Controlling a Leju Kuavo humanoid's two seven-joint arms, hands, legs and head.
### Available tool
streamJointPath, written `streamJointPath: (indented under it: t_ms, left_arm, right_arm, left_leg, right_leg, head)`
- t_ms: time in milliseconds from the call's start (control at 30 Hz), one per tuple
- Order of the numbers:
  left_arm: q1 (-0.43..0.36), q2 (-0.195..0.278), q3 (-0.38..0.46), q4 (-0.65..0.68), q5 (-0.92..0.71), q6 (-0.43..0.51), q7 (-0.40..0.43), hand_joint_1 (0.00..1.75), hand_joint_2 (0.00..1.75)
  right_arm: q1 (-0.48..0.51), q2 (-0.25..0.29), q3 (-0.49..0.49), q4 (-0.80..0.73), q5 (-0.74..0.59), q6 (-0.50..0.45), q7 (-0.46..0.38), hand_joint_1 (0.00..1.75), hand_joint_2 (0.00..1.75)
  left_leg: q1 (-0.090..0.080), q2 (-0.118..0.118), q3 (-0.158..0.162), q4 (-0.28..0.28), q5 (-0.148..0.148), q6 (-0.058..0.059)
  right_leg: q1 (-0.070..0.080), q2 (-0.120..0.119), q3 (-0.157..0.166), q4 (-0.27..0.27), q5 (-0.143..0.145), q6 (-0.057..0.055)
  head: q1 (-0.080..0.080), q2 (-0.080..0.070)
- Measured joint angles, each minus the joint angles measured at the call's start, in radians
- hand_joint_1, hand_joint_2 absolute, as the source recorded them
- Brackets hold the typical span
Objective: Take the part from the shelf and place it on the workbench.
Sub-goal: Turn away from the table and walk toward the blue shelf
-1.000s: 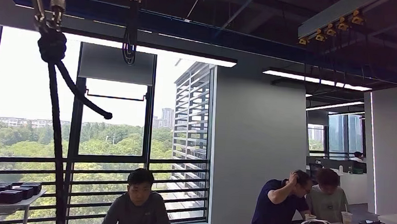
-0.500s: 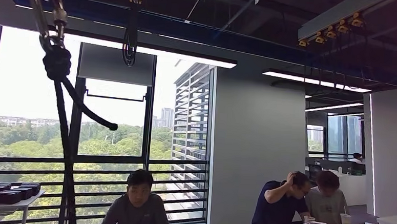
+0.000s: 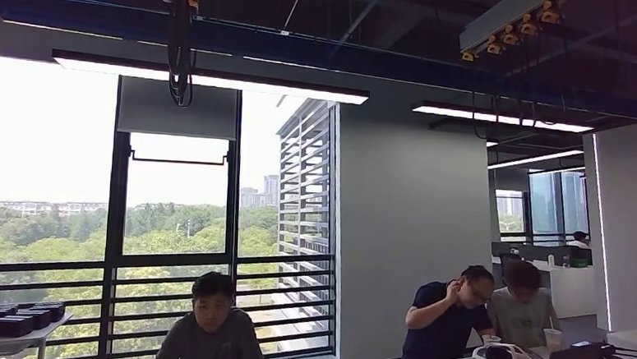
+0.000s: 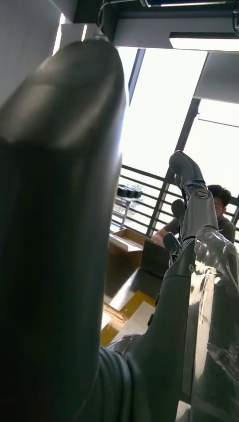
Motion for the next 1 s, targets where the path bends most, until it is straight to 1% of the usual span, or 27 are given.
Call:
streamJointPath:
  t_ms: [33,67,100,133,167,200,233,300,333,367,400,433,467,500,533,567,600,633,667,700,733,767,833,867,900,933,1000]
  left_arm:
    - [0.001,0.000,0.000,0.000,0.000,0.000,-0.001,0.00,0.00]
    - [0.002,0.000,0.000,0.000,0.001,0.001,-0.001,0.00,0.00]
    - [0.002,0.000,0.000,0.000,0.001,0.001,-0.002,0.00,0.00]
    - [0.002,0.000,0.000,0.000,0.001,0.001,-0.002,0.00,0.00]
    - [0.001,0.001,0.000,0.000,0.002,0.002,-0.003,0.00,0.00]
    - [0.000,0.001,0.001,0.000,0.002,0.002,-0.003,0.00,0.00]
    - [-0.002,0.001,0.001,0.000,0.002,0.003,-0.003,0.00,0.00]
    - [-0.001,0.000,0.001,0.000,0.002,0.003,-0.004,0.00,0.00]
    - [0.000,-0.001,0.002,0.000,0.002,0.003,-0.004,0.00,0.00]
    - [0.001,-0.001,0.002,0.000,0.002,0.003,-0.004,0.00,0.00]
    - [0.000,-0.001,0.003,0.000,0.003,0.004,-0.004,0.00,0.00]
    - [0.000,-0.001,0.004,0.000,0.004,0.004,-0.004,0.00,0.00]
    - [-0.001,-0.002,0.005,0.000,0.005,0.004,-0.004,0.00,0.00]
    - [0.000,-0.002,0.005,0.000,0.007,0.004,-0.004,0.00,0.00]
    - [0.001,-0.003,0.005,0.000,0.008,0.004,-0.004,0.00,0.00]
    - [0.001,-0.004,0.005,0.000,0.010,0.004,-0.004,0.00,0.00]
    - [0.002,-0.004,0.005,0.000,0.010,0.004,-0.004,0.00,0.00]
    - [0.002,-0.004,0.005,0.000,0.011,0.004,-0.004,0.00,0.00]
    - [0.002,-0.005,0.005,0.000,0.011,0.004,-0.004,0.00,0.00]
    - [0.001,-0.006,0.006,0.000,0.011,0.004,-0.004,0.00,0.00]
    - [0.001,-0.007,0.006,0.000,0.011,0.003,-0.004,0.00,0.00]
    - [0.001,-0.008,0.006,0.000,0.011,0.003,-0.004,0.00,0.00]
    - [0.001,-0.008,0.006,0.000,0.011,0.003,-0.004,0.00,0.00]
    - [0.001,-0.008,0.006,0.000,0.011,0.004,-0.004,0.00,0.00]
    - [0.002,-0.008,0.006,0.000,0.011,0.004,-0.004,0.00,0.00]
    - [0.002,-0.008,0.006,0.000,0.011,0.004,-0.004,0.00,0.00]
    - [0.002,-0.008,0.006,0.000,0.012,0.004,-0.004,0.00,0.00]
  right_arm:
    - [0.004,0.000,0.000,0.000,-0.001,0.001,-0.002,0.00,0.00]
    - [0.007,0.000,0.001,0.000,-0.003,0.001,-0.003,0.00,0.00]
    - [0.009,0.000,0.001,0.000,-0.004,0.001,-0.003,0.00,0.00]
    - [0.010,0.000,0.000,0.000,-0.004,0.001,-0.003,0.00,0.00]
    - [0.010,0.000,0.000,0.000,-0.005,0.001,-0.004,0.00,0.00]
    - [0.011,0.000,0.000,0.000,-0.005,0.001,-0.004,0.00,0.00]
    - [0.011,0.000,0.000,0.000,-0.005,0.001,-0.004,0.00,0.00]
    - [0.012,-0.001,-0.001,0.000,-0.005,0.001,-0.004,0.00,0.00]
    - [0.013,-0.001,-0.001,0.000,-0.006,0.001,-0.004,0.00,0.00]
    - [0.013,-0.002,-0.001,0.000,-0.006,0.001,-0.005,0.00,0.00]
    - [0.013,-0.004,-0.001,0.000,-0.006,0.001,-0.005,0.00,0.00]
    - [0.014,-0.005,-0.002,0.000,-0.007,0.001,-0.006,0.00,0.00]
    - [0.015,-0.006,-0.001,0.000,-0.007,0.001,-0.006,0.00,0.00]
    - [0.017,-0.007,-0.001,0.001,-0.007,0.001,-0.006,0.00,0.00]
    - [0.019,-0.007,-0.001,0.001,-0.008,0.001,-0.006,0.00,0.00]
    - [0.020,-0.007,0.000,0.001,-0.008,0.001,-0.006,0.00,0.00]
    - [0.021,-0.007,0.000,0.001,-0.008,0.001,-0.006,0.00,0.00]
    - [0.021,-0.007,-0.001,0.001,-0.008,0.001,-0.006,0.00,0.00]
    - [0.021,-0.007,-0.001,0.001,-0.008,0.001,-0.006,0.00,0.00]
    - [0.020,-0.007,-0.001,0.001,-0.008,0.001,-0.006,0.00,0.00]
    - [0.019,-0.007,-0.002,0.001,-0.008,0.001,-0.006,0.00,0.00]
    - [0.018,-0.007,-0.002,0.001,-0.008,0.001,-0.006,0.00,0.00]
    - [0.018,-0.007,-0.002,0.001,-0.008,0.001,-0.007,0.00,0.00]
    - [0.017,-0.007,-0.002,0.001,-0.008,0.001,-0.007,0.00,0.00]
    - [0.017,-0.006,-0.002,0.001,-0.008,0.001,-0.006,0.00,0.00]
    - [0.017,-0.006,-0.002,0.001,-0.008,0.001,-0.006,0.00,0.00]
    - [0.017,-0.006,-0.001,0.001,-0.008,0.001,-0.006,0.00,0.00]
  left_leg:
    - [-0.005,0.000,-0.012,0.040,-0.013,0.007]
    - [-0.010,0.000,-0.007,0.041,-0.006,0.017]
    - [-0.017,0.000,0.017,0.003,0.018,0.029]
    - [-0.025,0.000,0.055,-0.063,0.050,0.045]
    - [-0.033,0.000,0.092,-0.133,0.075,0.061]
    - [-0.041,0.001,0.119,-0.188,0.092,0.071]
    - [-0.047,0.003,0.132,-0.220,0.100,0.076]
    - [-0.053,0.004,0.130,-0.234,0.109,0.074]
    - [-0.052,0.004,0.128,-0.241,0.119,0.075]
    - [-0.050,0.005,0.126,-0.250,0.131,0.077]
    - [-0.047,0.006,0.121,-0.259,0.143,0.081]
    - [-0.045,0.007,0.114,-0.265,0.155,0.084]
    - [-0.046,0.007,0.104,-0.266,0.164,0.087]
    - [-0.046,0.008,0.093,-0.266,0.172,0.088]
    - [-0.046,0.008,0.082,-0.264,0.179,0.088]
    - [-0.047,0.008,0.071,-0.263,0.186,0.088]
    - [-0.047,0.008,0.061,-0.261,0.191,0.087]
    - [-0.047,0.008,0.054,-0.258,0.196,0.085]
    - [-0.047,0.008,0.047,-0.254,0.199,0.083]
    - [-0.048,0.008,0.040,-0.249,0.202,0.080]
    - [-0.049,0.008,0.035,-0.244,0.205,0.075]
    - [-0.050,0.008,0.031,-0.241,0.208,0.070]
    - [-0.050,0.007,0.027,-0.239,0.214,0.058]
    - [-0.049,0.006,0.024,-0.233,0.206,0.051]
    - [-0.048,0.005,0.016,-0.212,0.184,0.044]
    - [-0.046,0.004,0.001,-0.171,0.147,0.038]
    - [-0.039,0.003,-0.037,-0.045,0.064,0.026]
  right_leg:
    - [0.006,-0.001,-0.004,0.000,0.003,-0.004]
    - [0.012,-0.002,-0.008,0.000,0.006,-0.007]
    - [0.018,-0.002,-0.011,0.000,0.009,-0.009]
    - [0.022,-0.002,-0.012,0.000,0.013,-0.010]
    - [0.027,-0.001,-0.014,-0.001,0.017,-0.009]
    - [0.029,-0.001,-0.015,-0.001,0.021,-0.007]
    - [0.029,-0.002,-0.017,-0.001,0.026,-0.002]
    - [0.025,-0.004,-0.019,-0.006,0.037,0.012]
    - [0.023,-0.004,-0.021,-0.007,0.039,0.018]
    - [0.022,-0.003,-0.024,-0.002,0.030,0.023]
    - [0.022,-0.003,-0.034,0.017,0.006,0.027]
    - [0.023,-0.002,-0.048,0.056,-0.033,0.031]
    - [0.023,-0.002,-0.065,0.111,-0.078,0.034]
    - [0.023,-0.002,-0.081,0.172,-0.115,0.037]
    - [0.023,-0.002,-0.088,0.217,-0.133,0.039]
    - [0.023,-0.002,-0.081,0.235,-0.131,0.041]
    - [0.023,-0.003,-0.056,0.215,-0.113,0.041]
    - [0.023,-0.003,-0.014,0.161,-0.087,0.039]
    - [0.024,-0.004,0.034,0.088,-0.070,0.036]
    - [0.025,-0.004,0.076,0.023,-0.059,0.030]
    - [0.027,-0.004,0.103,-0.022,-0.056,0.024]
    - [0.030,-0.004,0.114,-0.044,-0.059,0.018]
    - [0.029,-0.003,0.109,-0.050,-0.050,0.004]
    - [0.027,-0.004,0.106,-0.052,-0.045,-0.003]
    - [0.024,-0.005,0.100,-0.055,-0.037,-0.010]
    - [0.021,-0.007,0.094,-0.057,-0.030,-0.015]
    - [0.021,-0.009,0.077,-0.056,-0.018,-0.018]
  head:
    - [0.002,0.000]
    - [0.004,0.000]
    - [0.006,0.000]
    - [0.007,0.000]
    - [0.006,0.000]
    - [0.005,0.000]
    - [0.004,0.000]
    - [0.004,0.000]
    - [0.006,0.000]
    - [0.006,0.000]
    - [0.004,0.000]
    - [0.002,0.000]
    - [-0.001,0.000]
    - [-0.004,0.000]
    - [-0.006,0.000]
    - [-0.008,0.000]
    - [-0.010,0.000]
    - [-0.013,0.000]
    - [-0.014,0.000]
    - [-0.015,0.000]
    - [-0.016,0.000]
    - [-0.015,0.000]
    - [-0.015,0.000]
    - [-0.014,0.000]
    - [-0.013,0.000]
    - [-0.010,0.000]
    - [-0.006,0.000]
